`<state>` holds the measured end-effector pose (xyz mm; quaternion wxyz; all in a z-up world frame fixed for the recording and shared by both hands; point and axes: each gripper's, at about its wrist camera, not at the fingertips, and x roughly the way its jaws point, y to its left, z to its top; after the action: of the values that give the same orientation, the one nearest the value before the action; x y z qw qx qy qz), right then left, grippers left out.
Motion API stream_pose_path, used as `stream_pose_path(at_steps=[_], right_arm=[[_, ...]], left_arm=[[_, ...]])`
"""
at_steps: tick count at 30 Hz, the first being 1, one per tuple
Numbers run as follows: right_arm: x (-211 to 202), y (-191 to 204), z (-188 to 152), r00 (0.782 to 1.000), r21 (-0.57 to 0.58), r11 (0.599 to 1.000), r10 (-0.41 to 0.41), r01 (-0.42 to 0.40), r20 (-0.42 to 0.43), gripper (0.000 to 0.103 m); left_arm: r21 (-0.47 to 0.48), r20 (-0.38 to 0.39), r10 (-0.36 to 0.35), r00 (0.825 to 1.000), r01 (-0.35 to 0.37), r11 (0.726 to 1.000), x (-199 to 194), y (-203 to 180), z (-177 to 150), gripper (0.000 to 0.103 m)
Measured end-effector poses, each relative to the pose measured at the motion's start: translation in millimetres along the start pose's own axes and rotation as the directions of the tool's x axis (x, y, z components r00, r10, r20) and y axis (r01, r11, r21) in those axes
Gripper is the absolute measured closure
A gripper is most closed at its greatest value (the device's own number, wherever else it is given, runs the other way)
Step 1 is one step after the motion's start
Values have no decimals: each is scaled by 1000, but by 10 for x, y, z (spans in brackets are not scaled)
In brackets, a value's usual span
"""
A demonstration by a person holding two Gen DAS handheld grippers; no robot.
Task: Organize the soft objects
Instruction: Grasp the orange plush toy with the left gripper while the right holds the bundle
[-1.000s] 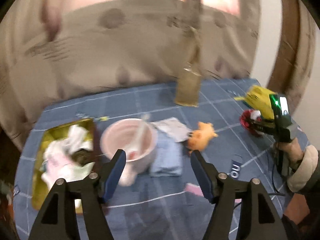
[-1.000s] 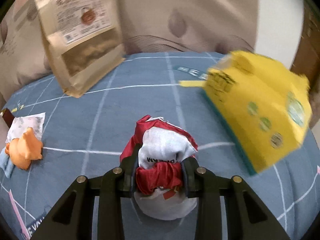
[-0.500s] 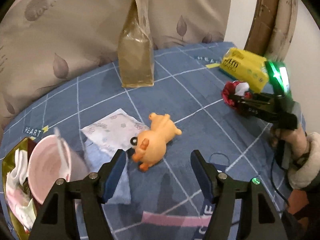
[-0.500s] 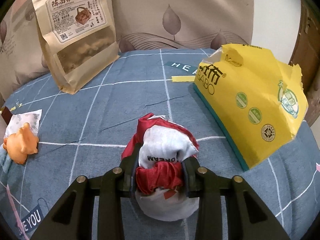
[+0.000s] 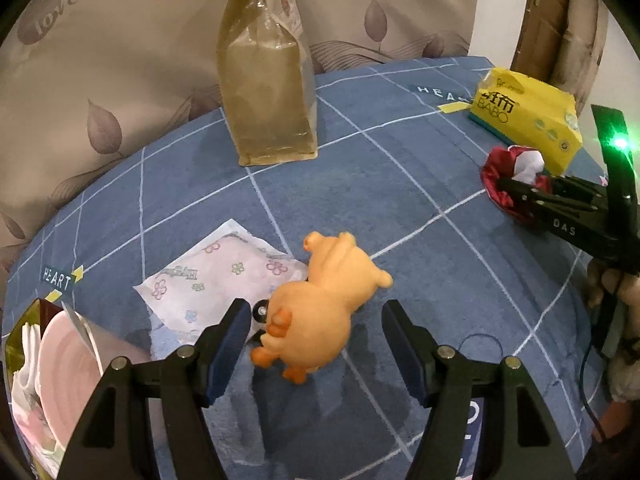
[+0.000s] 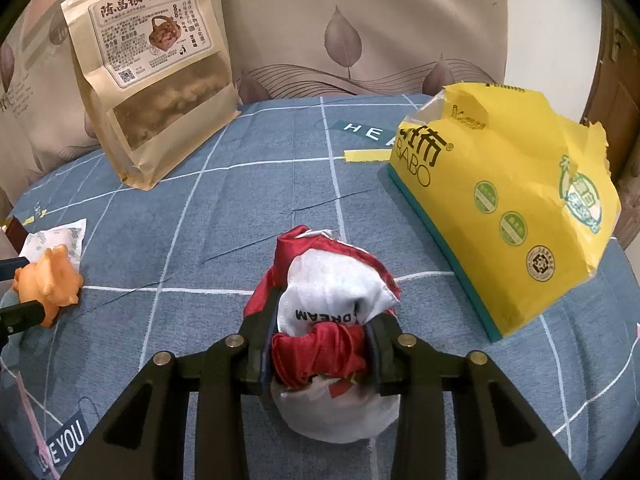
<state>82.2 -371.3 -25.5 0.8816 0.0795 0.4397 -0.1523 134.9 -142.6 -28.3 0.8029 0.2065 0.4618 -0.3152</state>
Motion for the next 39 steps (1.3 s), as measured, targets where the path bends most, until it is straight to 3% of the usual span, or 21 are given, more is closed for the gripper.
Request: stream_pose_path(at_steps=[6,10,20,24,26,28,29,31,39], right_arm=[[-3,-4,-4,1000,3,1000,6,-6,1,68],[-8,-5,-10,1000,6,1000,8,-8,2,68],[-6,-6,-12,1000,12,1000,13,-13,3,68],[-5,-4,-14,1000,14,1000,17,-17,3,68],[-4,-10,-11,1000,16,1000,20,-20,3,68],[-4,-12,-10,1000,17,1000,22,-22,2,68],[-3,-13,-9,1000,17,1000,23,-23,2,68],[-2,-10,-9,1000,18,1000,24,-24,2,68],[-2,-4,-9,1000,19,1000,24,-24,2,68]], left_arm=[[47,11,-44,999,44,998,-161,-197,-89,34],[15,8,-134,991,134,991,-268,-181,-73,34],[1,-33,-57,998,57,998,-43,-71,20,33],[-5,-75,-77,994,77,997,134,-62,27,33],[-4,-68,-56,996,56,998,177,-84,40,33],[-26,-61,-81,995,79,997,191,-70,49,33],[-35,-53,-85,995,83,996,178,-66,53,34],[-28,-33,-75,997,74,997,130,-71,60,54],[-60,-33,-95,995,93,994,80,-43,61,59]])
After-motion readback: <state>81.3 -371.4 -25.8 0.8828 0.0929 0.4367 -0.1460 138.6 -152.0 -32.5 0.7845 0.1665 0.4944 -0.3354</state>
